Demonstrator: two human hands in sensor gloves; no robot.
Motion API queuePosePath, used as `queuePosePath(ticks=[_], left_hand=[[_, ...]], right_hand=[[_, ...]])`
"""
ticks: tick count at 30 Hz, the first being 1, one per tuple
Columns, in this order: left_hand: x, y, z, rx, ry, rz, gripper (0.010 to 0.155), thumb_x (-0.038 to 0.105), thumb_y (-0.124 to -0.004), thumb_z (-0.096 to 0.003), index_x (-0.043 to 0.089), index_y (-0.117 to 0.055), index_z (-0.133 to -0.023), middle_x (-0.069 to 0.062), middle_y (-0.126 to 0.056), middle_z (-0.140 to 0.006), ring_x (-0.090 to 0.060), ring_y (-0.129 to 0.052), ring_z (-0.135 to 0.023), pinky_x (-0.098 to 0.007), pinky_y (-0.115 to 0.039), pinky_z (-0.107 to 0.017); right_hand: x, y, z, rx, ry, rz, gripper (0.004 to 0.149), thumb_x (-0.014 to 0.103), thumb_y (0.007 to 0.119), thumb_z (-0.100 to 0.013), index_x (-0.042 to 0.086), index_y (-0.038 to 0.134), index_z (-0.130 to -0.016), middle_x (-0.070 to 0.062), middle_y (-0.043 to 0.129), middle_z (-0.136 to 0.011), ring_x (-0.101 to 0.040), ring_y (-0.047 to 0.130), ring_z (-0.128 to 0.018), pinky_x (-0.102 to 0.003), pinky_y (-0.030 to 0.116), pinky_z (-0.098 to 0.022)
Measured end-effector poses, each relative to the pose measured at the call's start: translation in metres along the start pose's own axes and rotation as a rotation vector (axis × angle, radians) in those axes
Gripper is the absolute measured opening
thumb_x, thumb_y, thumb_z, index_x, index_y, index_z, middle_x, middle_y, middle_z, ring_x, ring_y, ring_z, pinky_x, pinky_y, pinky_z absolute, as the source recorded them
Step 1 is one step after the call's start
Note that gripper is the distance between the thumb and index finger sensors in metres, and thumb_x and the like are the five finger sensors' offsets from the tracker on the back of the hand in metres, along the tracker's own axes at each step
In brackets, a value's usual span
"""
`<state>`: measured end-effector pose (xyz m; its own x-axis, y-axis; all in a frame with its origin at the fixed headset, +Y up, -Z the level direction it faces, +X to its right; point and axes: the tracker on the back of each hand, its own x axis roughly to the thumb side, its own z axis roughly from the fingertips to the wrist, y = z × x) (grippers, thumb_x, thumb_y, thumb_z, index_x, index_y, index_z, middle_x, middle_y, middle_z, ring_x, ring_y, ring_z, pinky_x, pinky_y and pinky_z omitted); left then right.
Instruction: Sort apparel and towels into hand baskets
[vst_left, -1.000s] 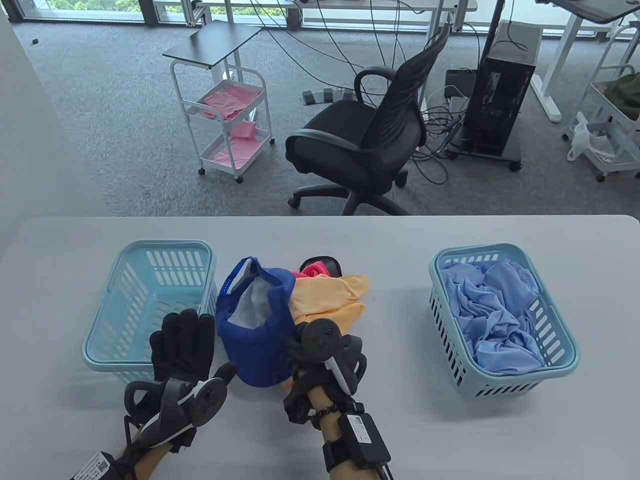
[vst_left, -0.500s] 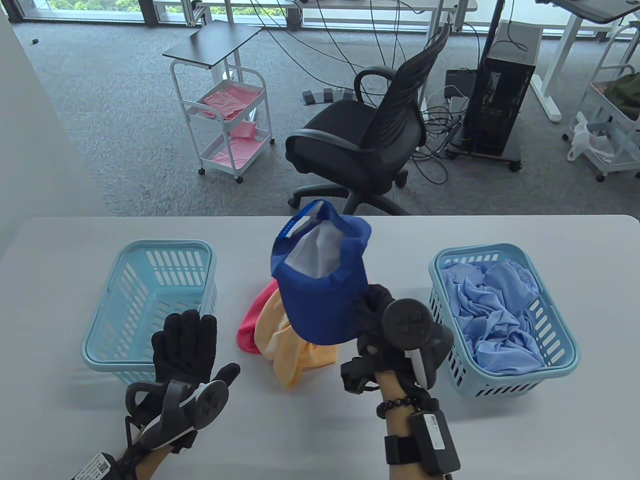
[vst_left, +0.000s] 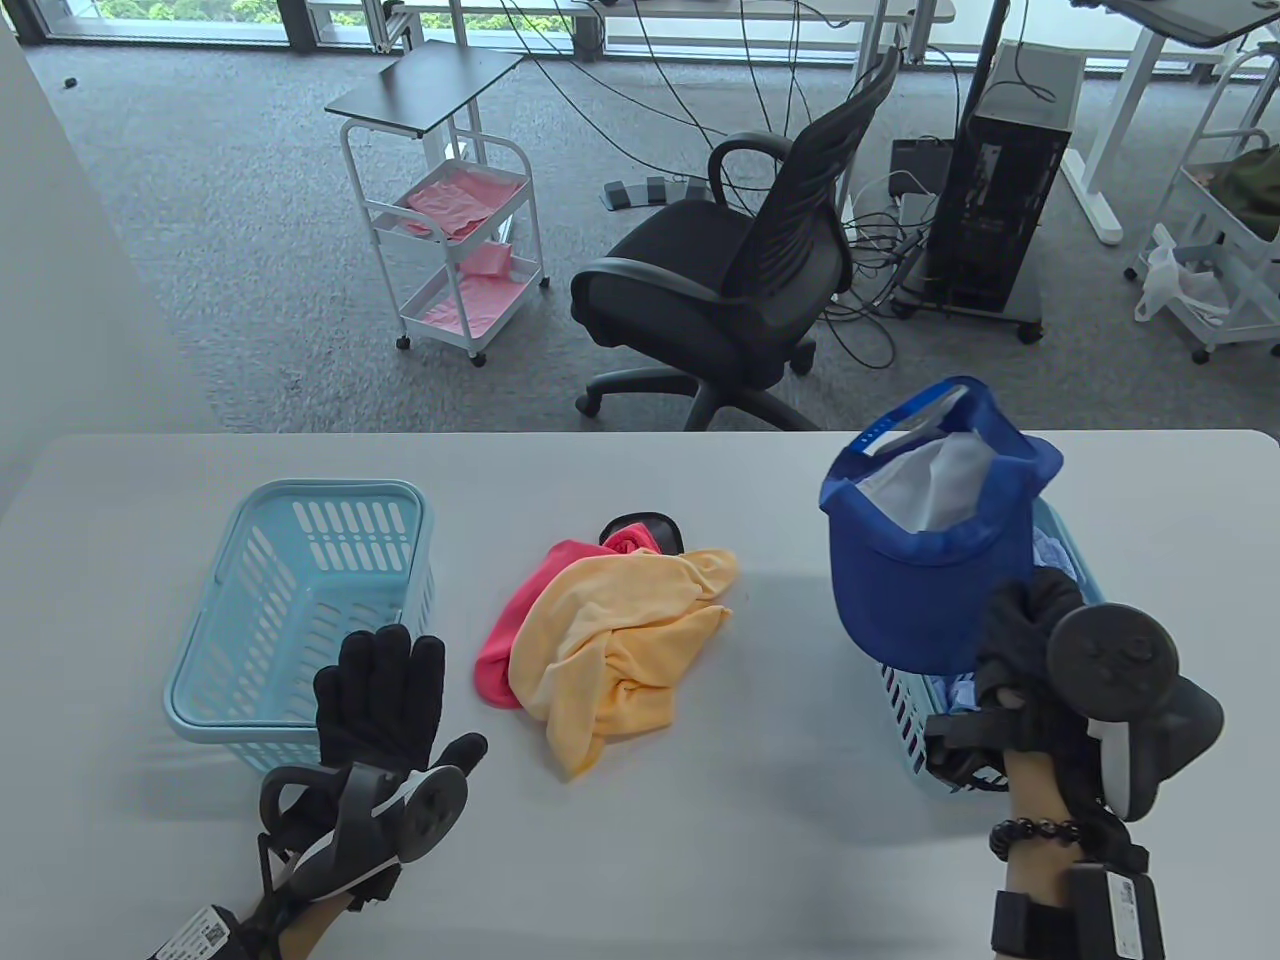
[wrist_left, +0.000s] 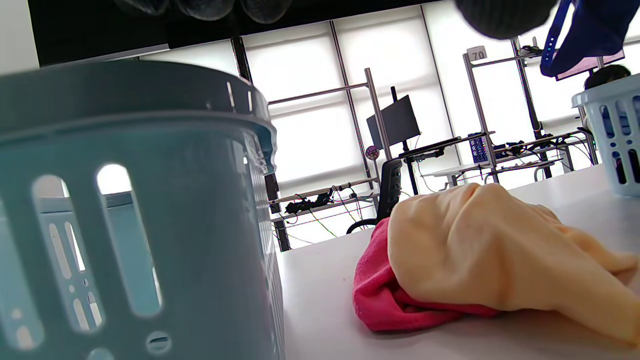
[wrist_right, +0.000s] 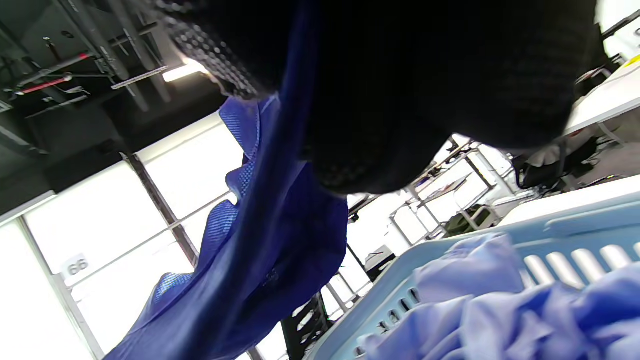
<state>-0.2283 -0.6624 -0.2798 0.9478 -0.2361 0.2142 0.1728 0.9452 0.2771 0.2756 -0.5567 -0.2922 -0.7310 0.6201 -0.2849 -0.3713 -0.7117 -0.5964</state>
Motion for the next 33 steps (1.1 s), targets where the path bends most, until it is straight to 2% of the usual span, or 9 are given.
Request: queuePosePath(ticks=[4,9,17,23,29,33], left_hand=[[0.005,-0.002,0.0,-0.011,-0.02,-0.005,0.093,0.063,-0.058,-0.054,0.006,-0.02,-0.117,-0.033,-0.027,-0.12,-0.062,-0.038,-0.108,-0.071,-0.043,-0.075],[0.011,-0.001,0.002,-0.008,-0.041,-0.013,0.093,0.063,-0.058,-0.054,0.006,-0.02,-0.117,-0.033,-0.027,-0.12,-0.062,-0.038,-0.109,-0.071,-0.043,-0.075],[0.016,-0.002,0.003,-0.012,-0.058,-0.021,0.094,0.063,-0.058,-0.0539,0.005,-0.02,-0.117,-0.033,-0.027,-0.12,-0.062,-0.038,-0.109,-0.071,-0.043,-0.075],[0.02,-0.003,0.003,-0.017,-0.074,-0.036,0.093,0.063,-0.058,-0.054,0.006,-0.02,-0.117,-0.033,-0.027,-0.12,-0.063,-0.037,-0.109,-0.071,-0.043,-0.075],[0.026,-0.004,0.004,-0.018,-0.098,-0.044,0.093,0.063,-0.058,-0.054,0.006,-0.02,-0.117,-0.033,-0.027,-0.12,-0.062,-0.038,-0.109,-0.071,-0.043,-0.075],[0.027,-0.004,0.005,-0.02,-0.102,-0.037,0.093,0.063,-0.058,-0.054,0.006,-0.02,-0.117,-0.033,-0.027,-0.12,-0.062,-0.038,-0.109,-0.071,-0.043,-0.075]], right_hand=[[-0.027,-0.003,-0.008,0.008,0.063,0.047,0.042,0.031,0.082,-0.051,0.001,0.085,-0.08,-0.014,0.1,-0.054,-0.023,0.107,-0.032,-0.034,0.095,-0.021],[-0.051,0.011,-0.017,0.044,0.104,0.164,0.041,0.031,0.083,-0.051,0.002,0.086,-0.081,-0.014,0.101,-0.055,-0.024,0.107,-0.032,-0.035,0.095,-0.021],[-0.058,0.033,-0.029,0.067,0.117,0.336,0.041,0.031,0.084,-0.05,0.005,0.087,-0.081,-0.014,0.101,-0.056,-0.026,0.107,-0.033,-0.036,0.095,-0.022],[-0.057,0.048,-0.036,0.15,0.135,0.424,0.041,0.03,0.085,-0.05,0.005,0.088,-0.081,-0.015,0.102,-0.057,-0.027,0.107,-0.034,-0.038,0.095,-0.024],[-0.062,0.046,-0.036,0.205,0.151,0.478,0.044,0.033,0.084,-0.05,0.004,0.086,-0.084,-0.016,0.1,-0.06,-0.03,0.107,-0.038,-0.04,0.094,-0.027],[-0.063,0.036,-0.031,0.189,0.165,0.44,0.054,0.037,0.084,-0.05,-0.001,0.082,-0.089,-0.019,0.098,-0.066,-0.034,0.105,-0.043,-0.044,0.093,-0.03]])
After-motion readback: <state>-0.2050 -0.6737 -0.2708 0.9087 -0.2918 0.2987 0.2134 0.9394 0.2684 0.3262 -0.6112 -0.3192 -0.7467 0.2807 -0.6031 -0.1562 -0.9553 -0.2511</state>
